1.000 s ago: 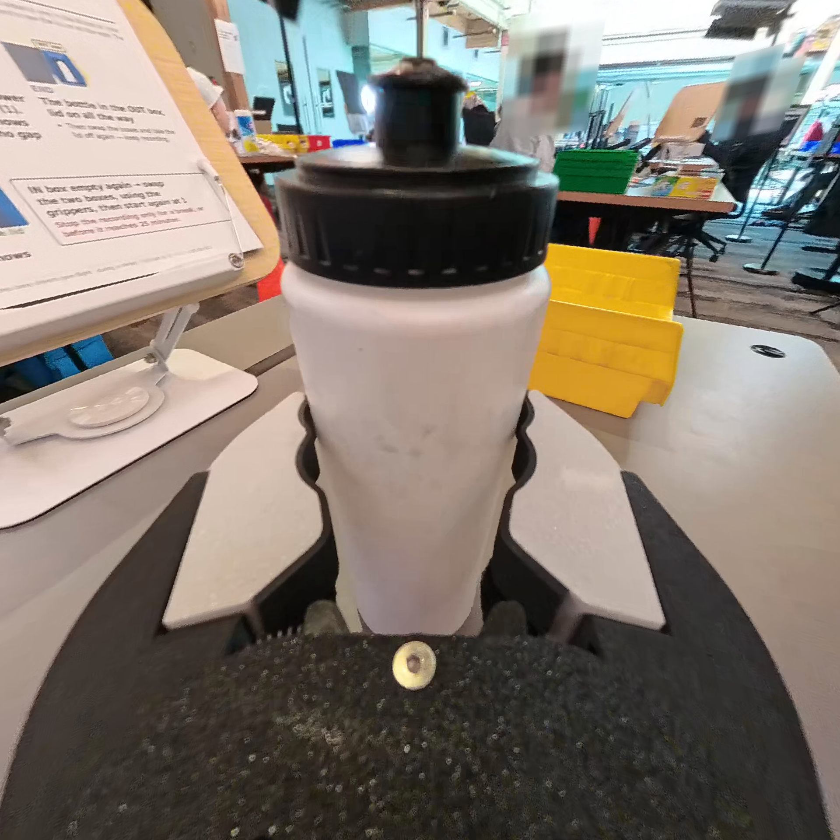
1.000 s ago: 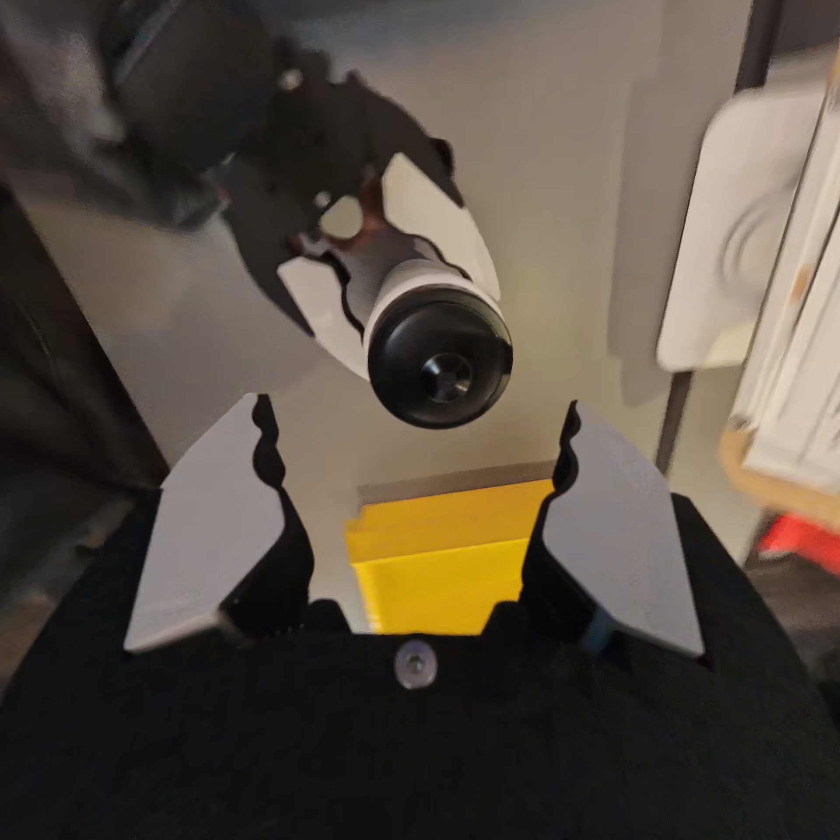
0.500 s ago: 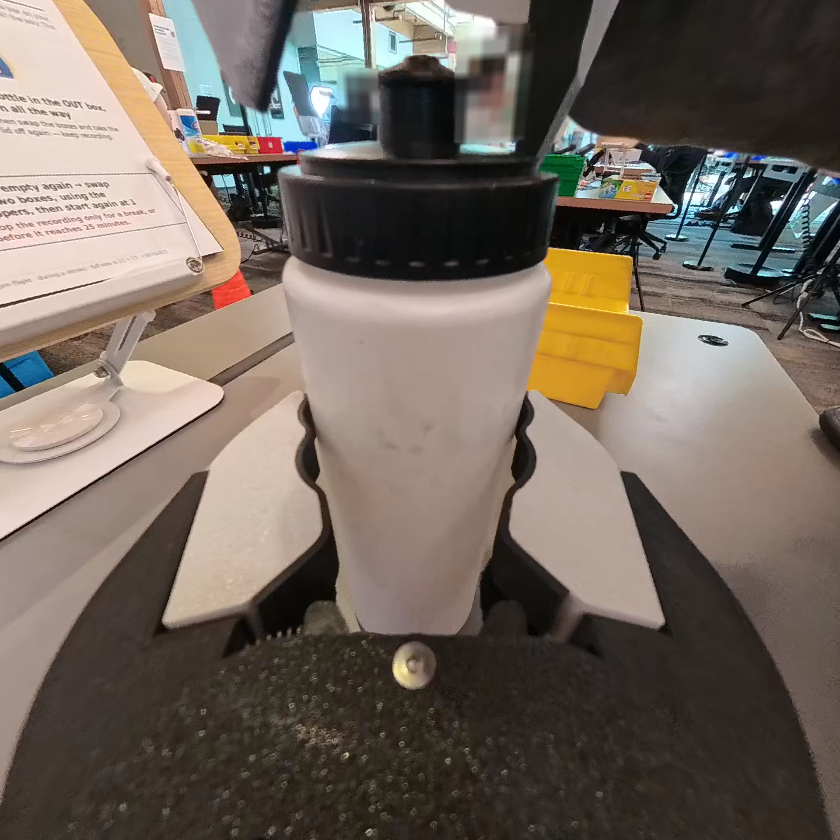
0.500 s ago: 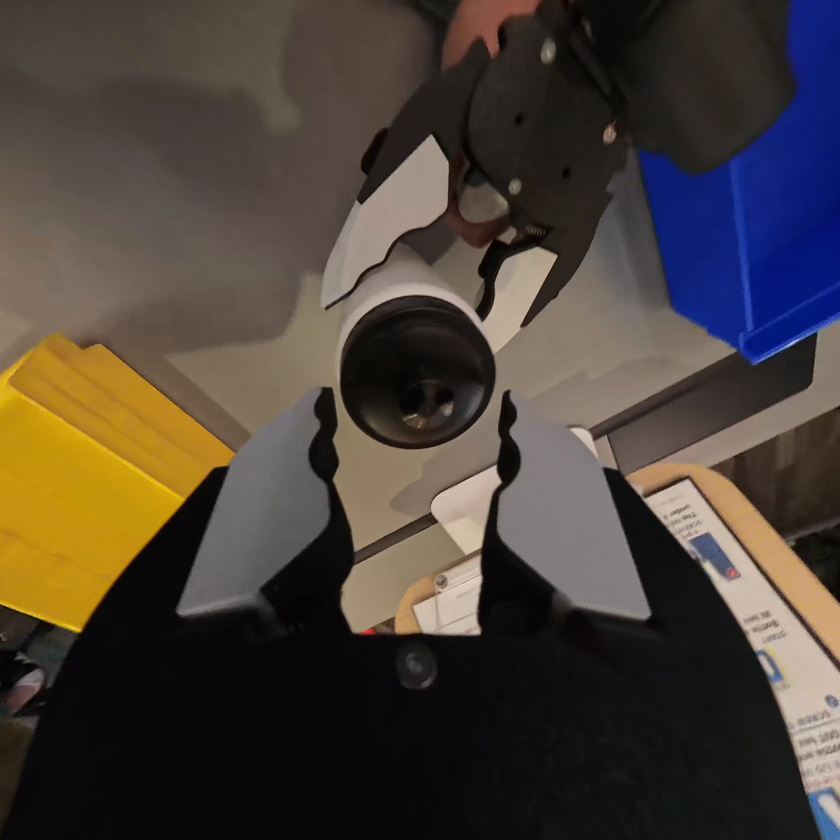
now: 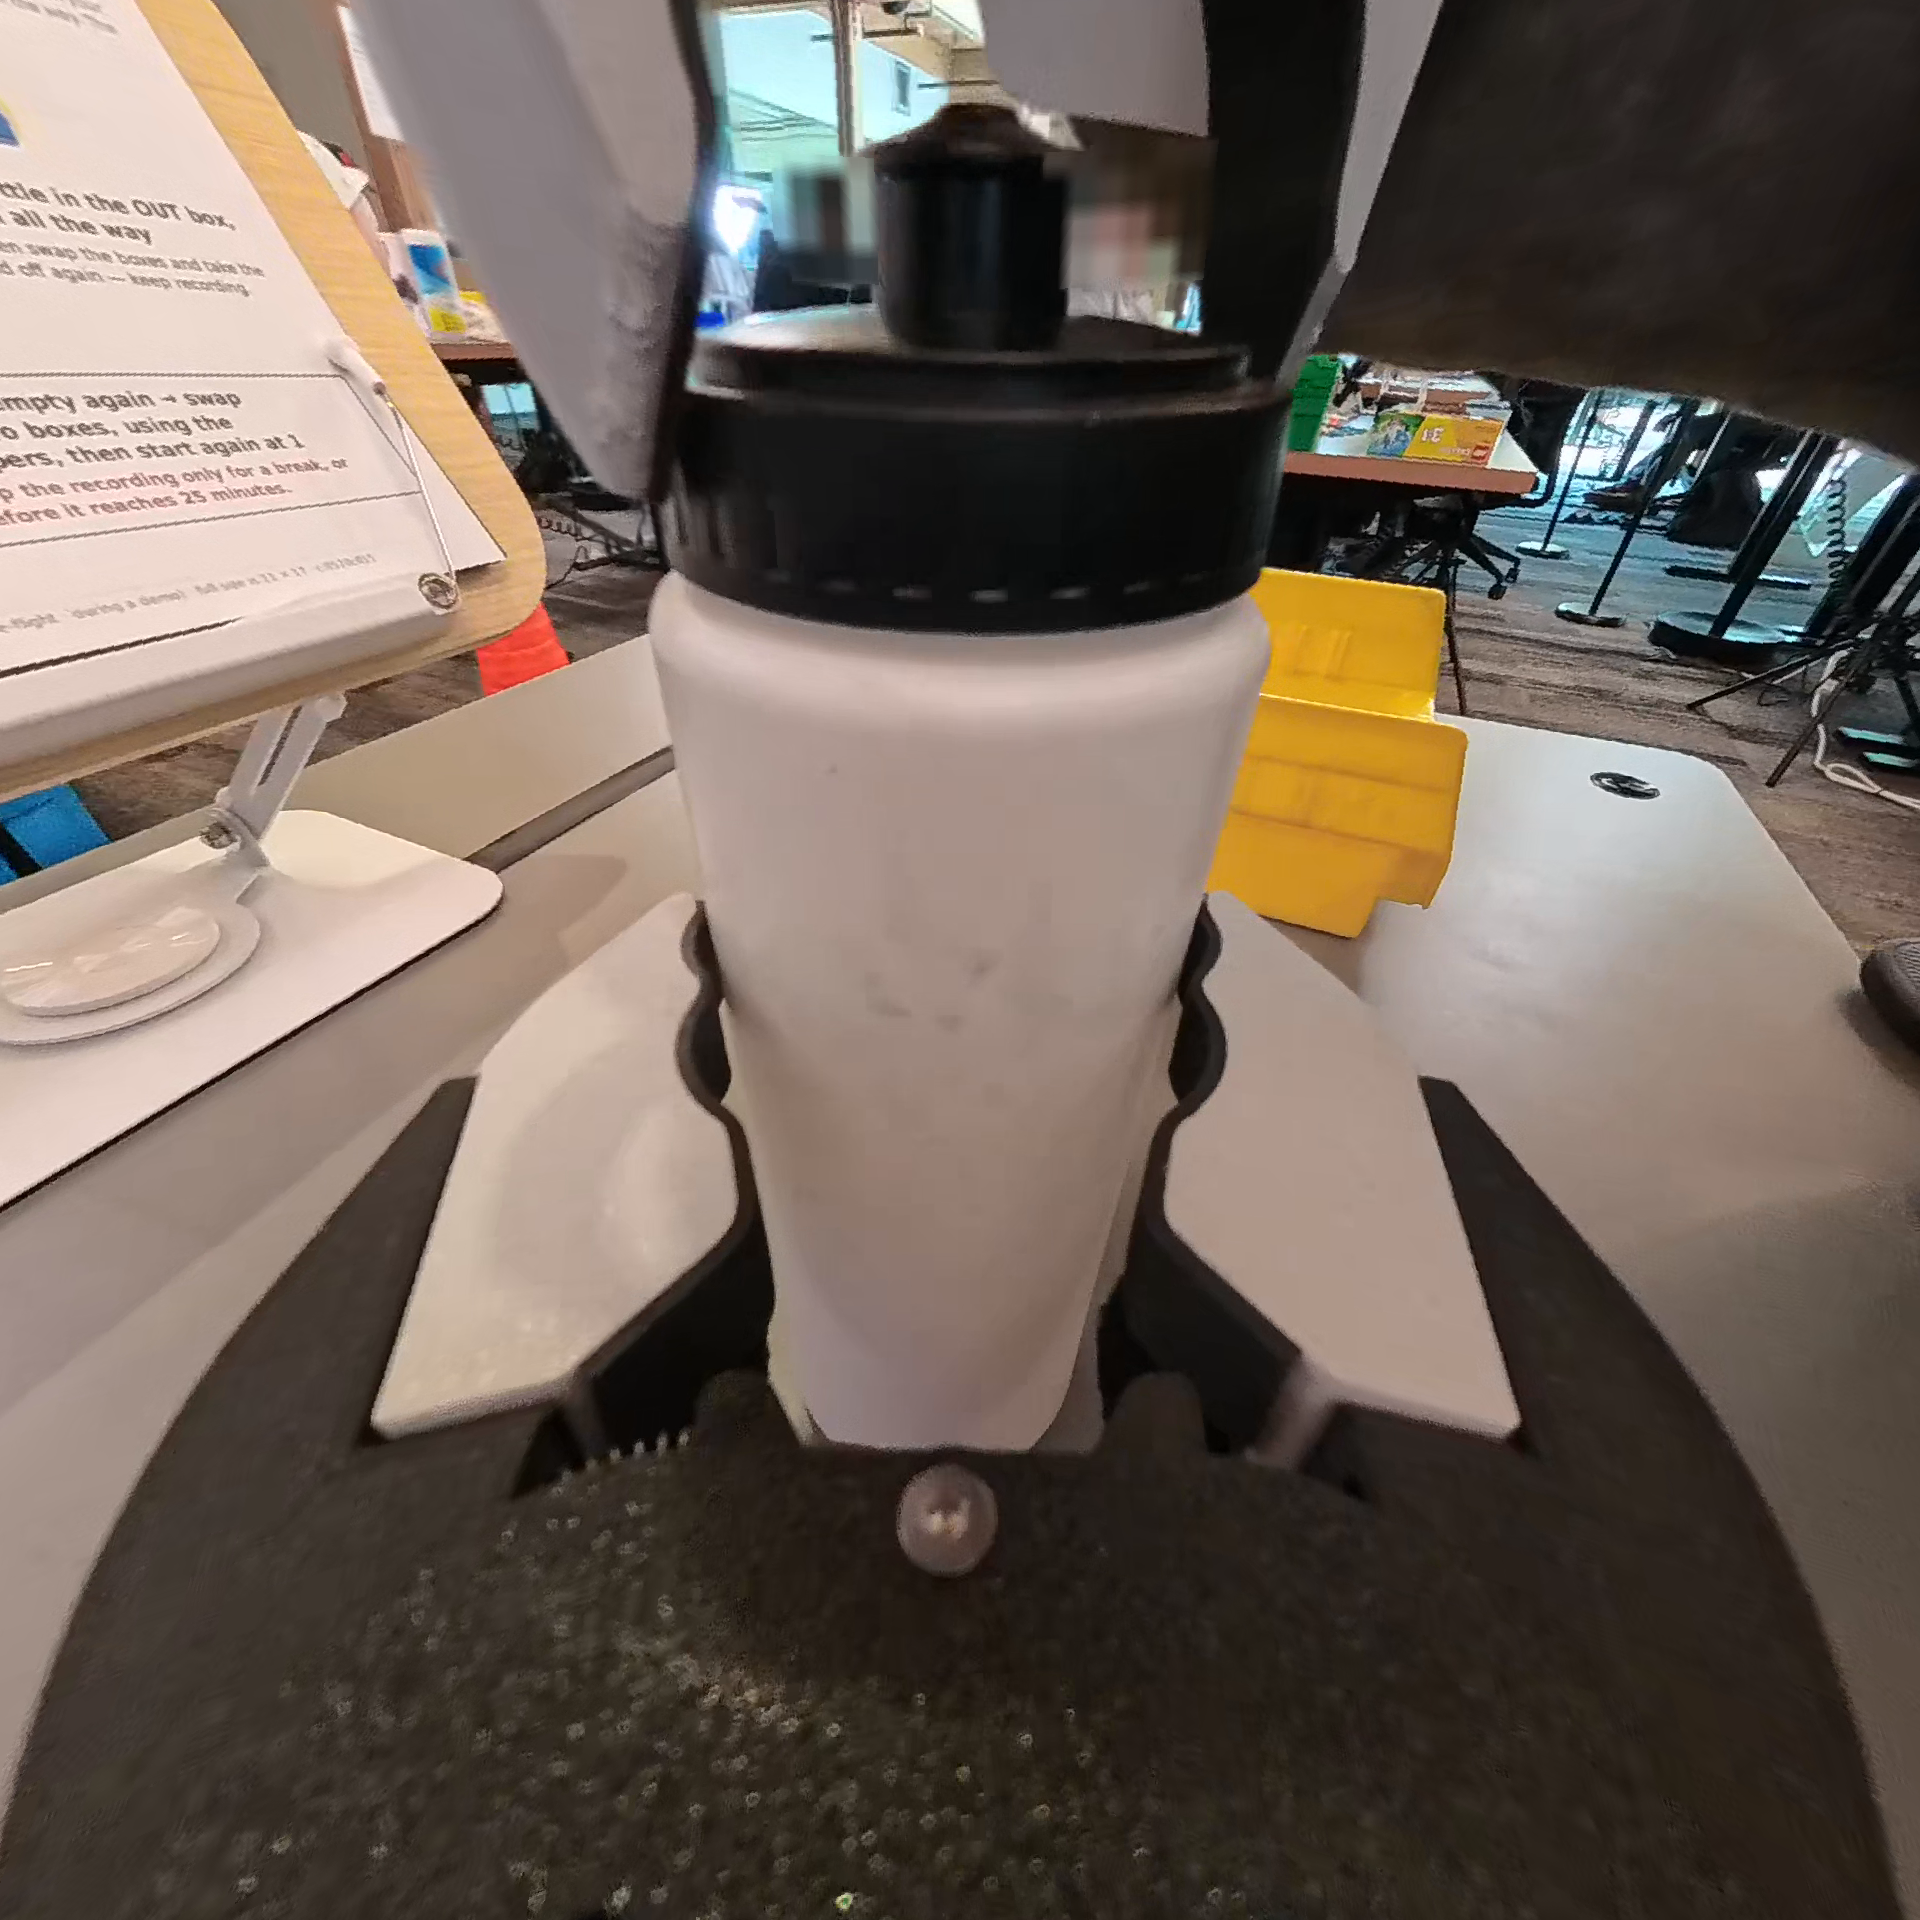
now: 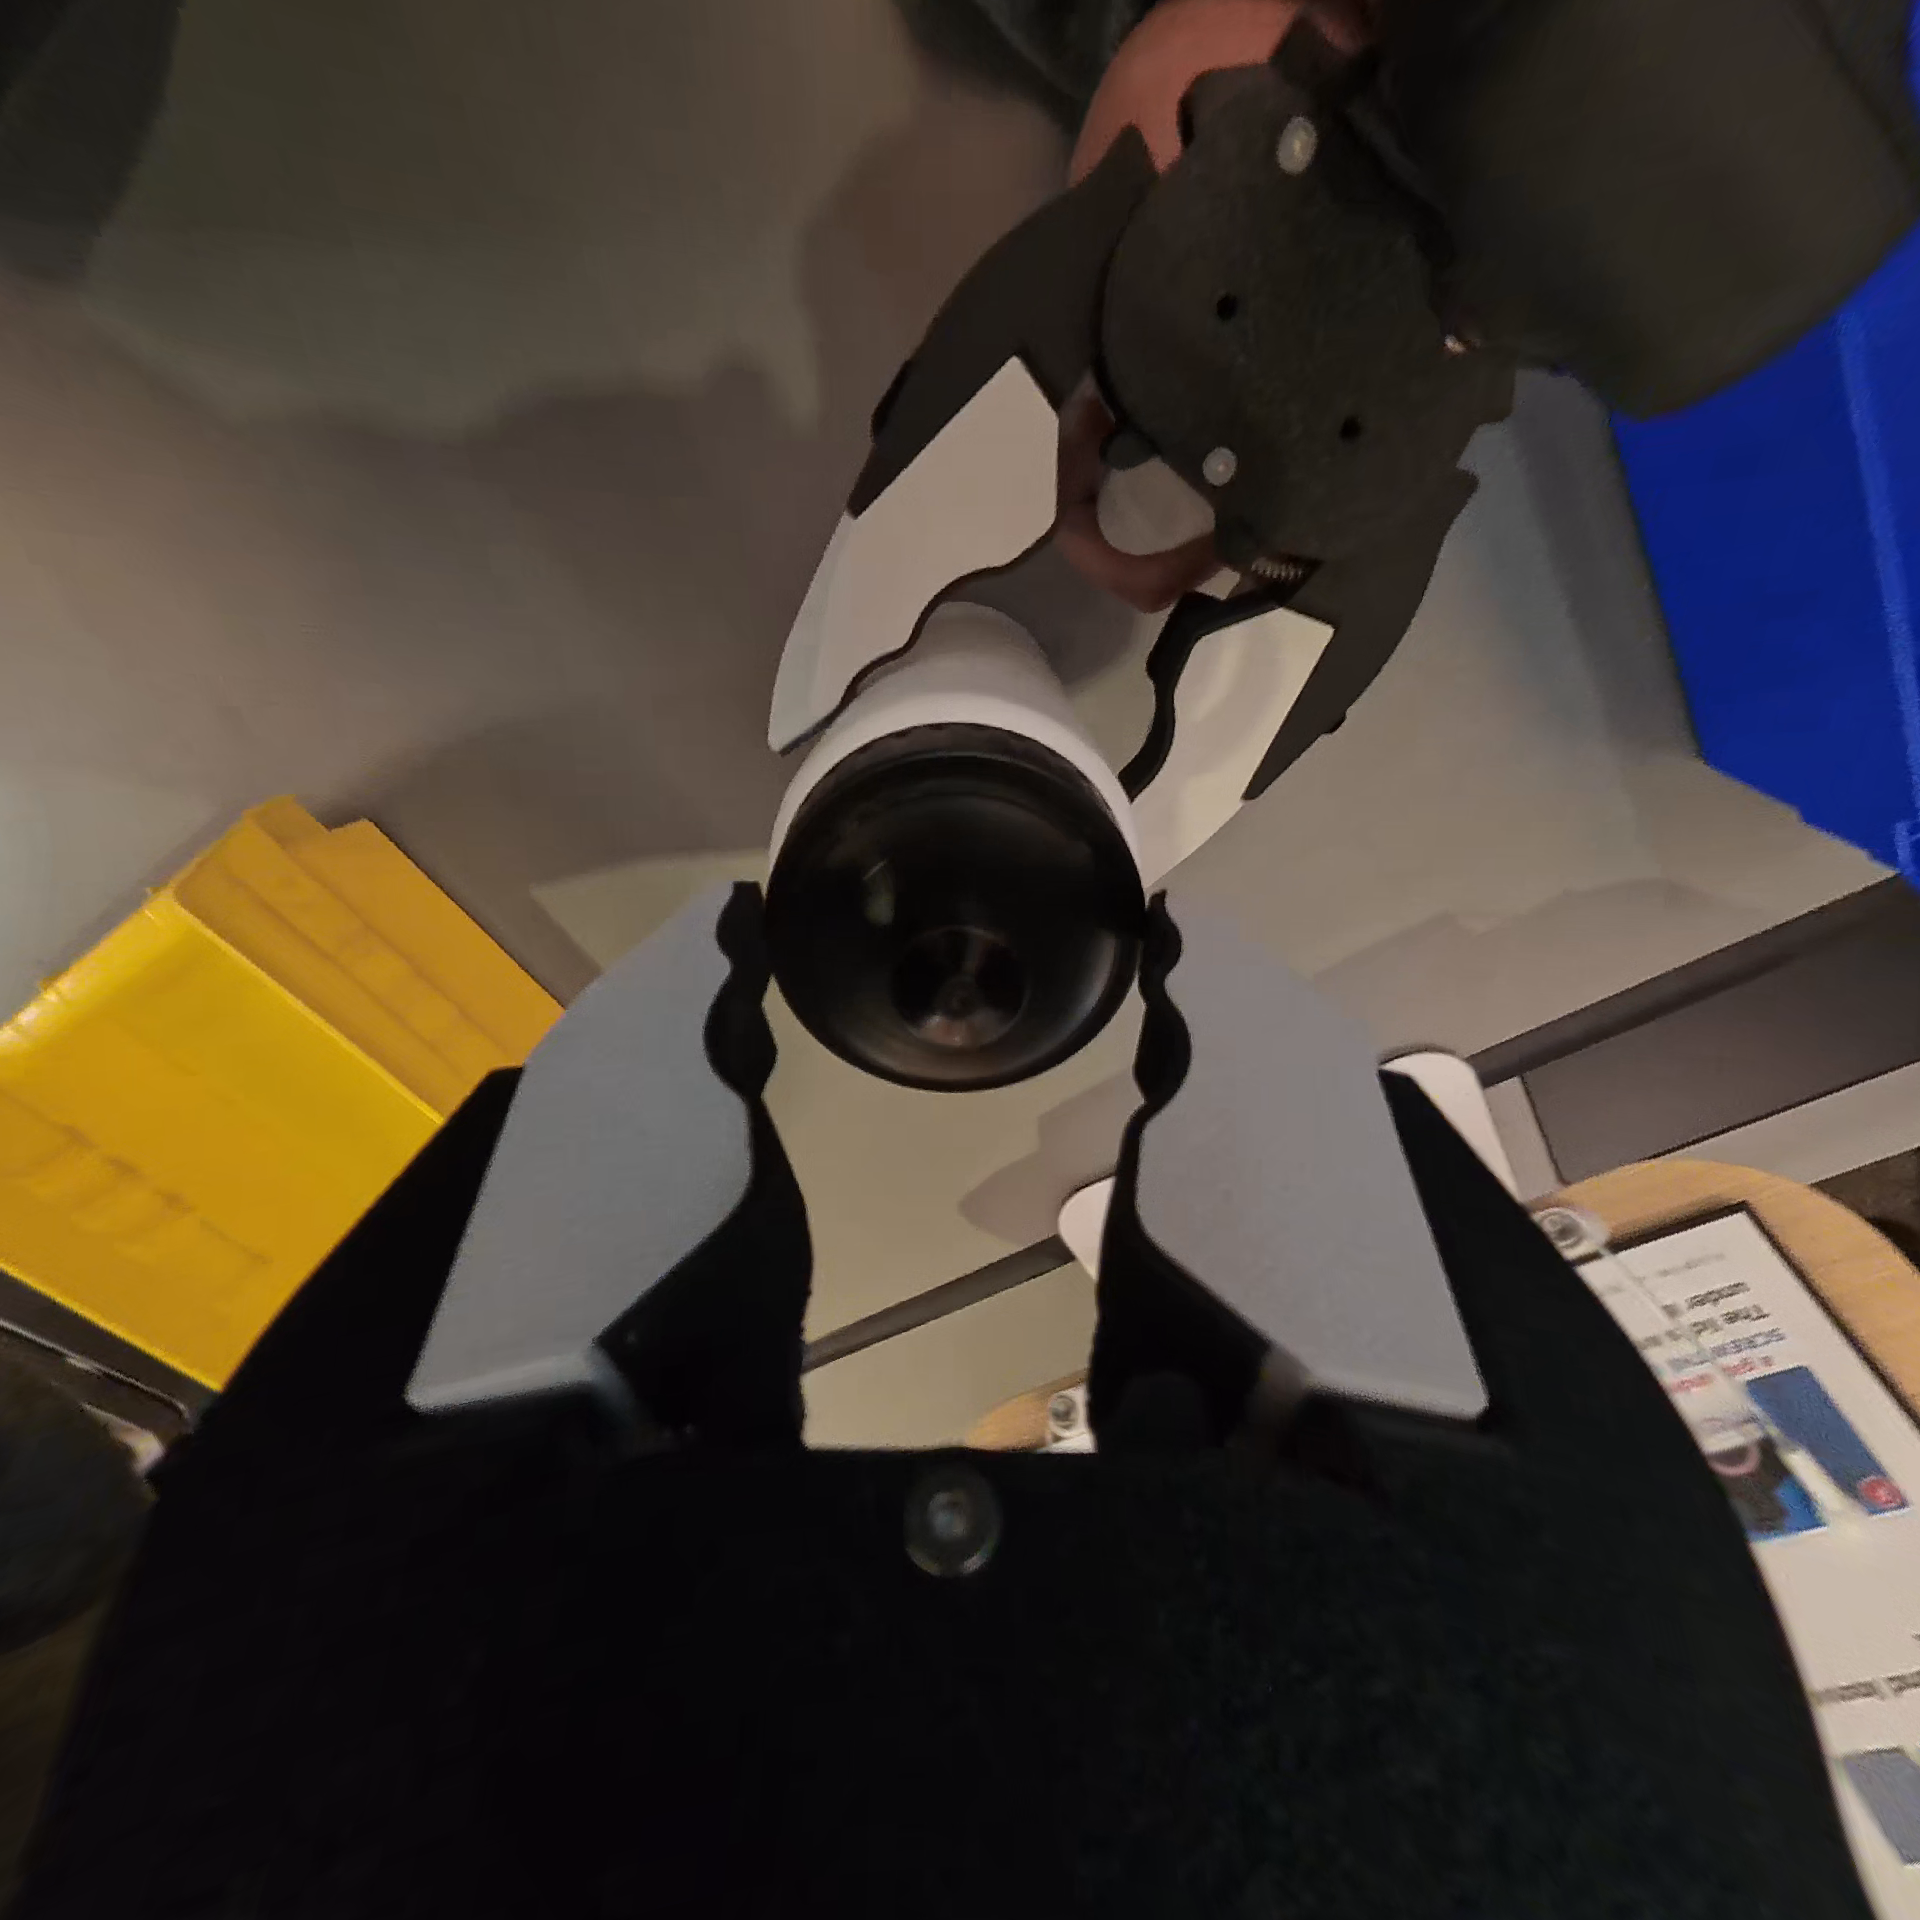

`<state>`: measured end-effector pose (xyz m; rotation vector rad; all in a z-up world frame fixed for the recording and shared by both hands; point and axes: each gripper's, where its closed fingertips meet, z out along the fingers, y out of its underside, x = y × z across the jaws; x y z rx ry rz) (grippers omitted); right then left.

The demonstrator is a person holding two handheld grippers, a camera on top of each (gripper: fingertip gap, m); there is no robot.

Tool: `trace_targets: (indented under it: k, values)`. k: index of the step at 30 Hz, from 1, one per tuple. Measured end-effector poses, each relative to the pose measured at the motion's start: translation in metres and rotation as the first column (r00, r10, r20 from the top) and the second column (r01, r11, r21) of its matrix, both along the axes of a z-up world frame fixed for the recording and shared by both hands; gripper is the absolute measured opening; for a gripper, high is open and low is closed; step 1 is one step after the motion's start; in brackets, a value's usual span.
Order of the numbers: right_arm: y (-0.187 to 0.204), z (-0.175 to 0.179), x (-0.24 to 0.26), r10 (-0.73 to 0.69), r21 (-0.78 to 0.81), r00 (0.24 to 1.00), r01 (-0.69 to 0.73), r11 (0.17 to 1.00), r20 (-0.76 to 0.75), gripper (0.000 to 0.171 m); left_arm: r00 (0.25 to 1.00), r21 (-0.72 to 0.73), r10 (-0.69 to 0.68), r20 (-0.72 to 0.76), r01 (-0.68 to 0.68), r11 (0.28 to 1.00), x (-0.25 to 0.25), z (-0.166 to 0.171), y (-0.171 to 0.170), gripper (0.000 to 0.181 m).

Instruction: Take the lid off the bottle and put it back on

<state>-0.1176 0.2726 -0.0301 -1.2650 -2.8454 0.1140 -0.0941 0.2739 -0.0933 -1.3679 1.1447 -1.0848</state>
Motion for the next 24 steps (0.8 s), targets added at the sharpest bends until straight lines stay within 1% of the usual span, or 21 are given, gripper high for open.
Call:
trace_targets:
  k: [2,4,7,10,15,18,20,24]
  values:
    - [0.0000,-0.0002,-0.0007,-0.083,-0.006,0.997,0.083,0.997,-0.007,0.068,1.000,-0.001,0.013,-0.001,-0.013,1.000,-0.0003,0.0000,0.0005,0.084]
    - [0.0001,-0.0005,-0.0010,-0.209,-0.006,0.978,0.209,0.978,-0.010,0.068,1.000,0.001,0.028,-0.004,-0.028,1.000,-0.0005,0.0000,0.0009,0.084]
    - [-0.0002,-0.0009,-0.0017,-0.409,-0.002,0.912,0.409,0.912,-0.020,0.069,0.999,0.001,0.048,-0.006,-0.048,0.999,-0.0008,0.0000,0.0015,0.084]
    - [-0.0010,-0.0012,-0.0014,-0.559,0.016,0.829,0.560,0.829,-0.030,0.069,0.998,0.003,0.059,-0.007,-0.059,0.998,-0.0004,-0.0002,0.0011,0.084]
    - [-0.0012,-0.0015,-0.0007,-0.765,0.046,0.644,0.764,0.643,-0.014,0.068,0.997,0.001,0.080,-0.019,-0.080,0.997,-0.0001,-0.0009,0.0007,0.084]
    - [-0.0002,-0.0020,-0.0017,-0.860,0.046,0.509,0.860,0.508,-0.031,0.068,0.995,0.002,0.099,-0.010,-0.099,0.995,0.0005,-0.0007,0.0012,0.084]
    - [0.0017,-0.0023,-0.0036,-0.916,0.021,0.396,0.918,0.396,-0.066,0.067,0.994,0.002,0.110,-0.012,-0.110,0.994,0.0009,-0.0008,0.0012,0.084]
    - [0.0068,-0.0017,-0.0082,-0.971,-0.049,0.200,0.977,0.208,-0.130,0.062,0.990,0.010,0.139,-0.021,-0.139,0.990,0.0013,-0.0010,0.0010,0.084]
